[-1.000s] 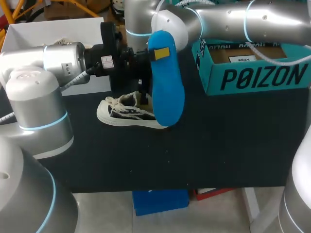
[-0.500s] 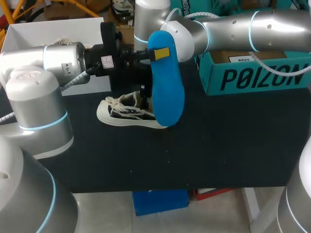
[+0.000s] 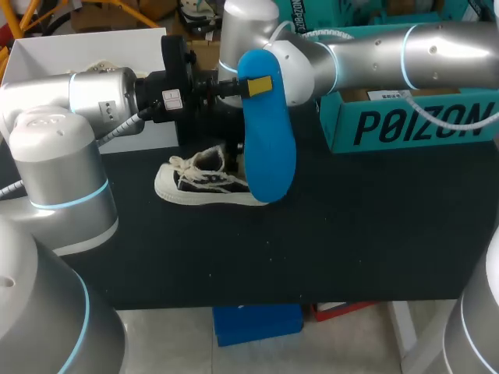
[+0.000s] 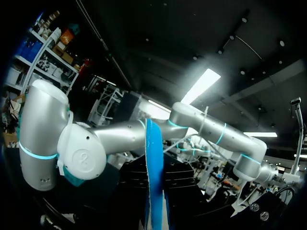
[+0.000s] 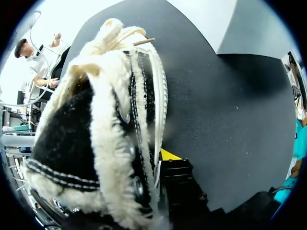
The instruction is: Take the shoe out of the shoebox, open the shoe tongue, remove and reinsert the insole, then place the shoe into the shoebox
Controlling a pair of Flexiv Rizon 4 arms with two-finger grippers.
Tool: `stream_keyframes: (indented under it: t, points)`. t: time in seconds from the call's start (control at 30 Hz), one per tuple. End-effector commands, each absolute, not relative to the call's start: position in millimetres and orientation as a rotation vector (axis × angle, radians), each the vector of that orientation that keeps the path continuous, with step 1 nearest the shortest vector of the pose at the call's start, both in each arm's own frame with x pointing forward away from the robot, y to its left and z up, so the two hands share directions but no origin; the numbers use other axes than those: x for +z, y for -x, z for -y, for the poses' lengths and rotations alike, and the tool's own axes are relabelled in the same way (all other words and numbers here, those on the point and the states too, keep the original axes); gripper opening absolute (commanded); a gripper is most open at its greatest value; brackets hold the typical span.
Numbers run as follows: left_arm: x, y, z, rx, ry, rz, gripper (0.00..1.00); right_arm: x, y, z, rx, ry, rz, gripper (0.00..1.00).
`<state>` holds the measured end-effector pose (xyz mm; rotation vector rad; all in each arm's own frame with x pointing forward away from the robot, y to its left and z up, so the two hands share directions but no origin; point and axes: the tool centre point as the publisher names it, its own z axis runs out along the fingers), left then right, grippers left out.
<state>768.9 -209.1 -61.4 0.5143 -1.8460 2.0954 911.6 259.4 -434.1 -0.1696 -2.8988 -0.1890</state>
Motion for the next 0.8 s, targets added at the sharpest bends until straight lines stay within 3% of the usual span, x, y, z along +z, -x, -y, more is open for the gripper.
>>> stream_keyframes:
  t: [0.03, 0.8]
  points:
    - [-60.8, -767.8, 210.0, 2.093, -0.522, 1.851, 0.00, -441.1, -911.6, -258.3, -0.242, 0.168, 2.883, 0.00]
    - [-60.8, -767.8, 210.0, 2.093, -0.522, 1.851, 0.00, -442.8, -911.2, -257.1, -0.227, 0.152, 2.891, 0.00]
